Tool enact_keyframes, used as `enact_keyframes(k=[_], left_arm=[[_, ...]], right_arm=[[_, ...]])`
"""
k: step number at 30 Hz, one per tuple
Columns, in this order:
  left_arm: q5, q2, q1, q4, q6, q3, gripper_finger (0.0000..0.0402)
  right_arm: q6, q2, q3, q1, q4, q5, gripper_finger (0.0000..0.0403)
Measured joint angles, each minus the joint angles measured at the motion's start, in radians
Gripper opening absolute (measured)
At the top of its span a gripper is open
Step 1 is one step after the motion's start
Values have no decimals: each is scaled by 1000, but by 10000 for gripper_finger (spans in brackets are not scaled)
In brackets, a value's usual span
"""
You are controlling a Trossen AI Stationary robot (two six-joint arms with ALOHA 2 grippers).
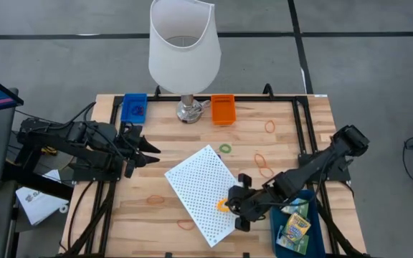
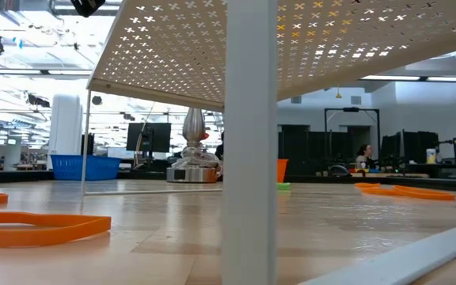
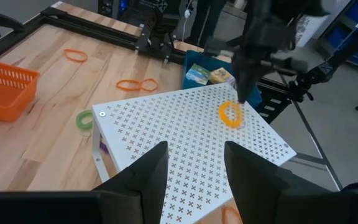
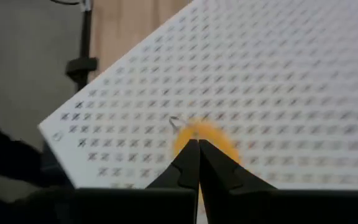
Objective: Pick & Place Office Desk Supplies
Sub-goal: Put the yellow spring keychain into the blue bin
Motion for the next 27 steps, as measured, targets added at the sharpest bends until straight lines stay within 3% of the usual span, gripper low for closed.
enact_keyframes(k=[7, 14, 18, 27], left_arm=[[0, 0, 0, 0, 1, 0, 152], [0, 0, -1, 1, 2, 0, 152], [0, 0, -14, 17, 2, 0, 152], [0, 0, -21, 18, 0, 0, 152]], right_arm=[[-43, -2, 96, -11, -74, 52, 1], [-57, -2, 97, -5, -72, -17, 14], [-38, -2, 98, -13, -77, -17, 68], [-125, 32, 99, -49, -81, -10, 230]])
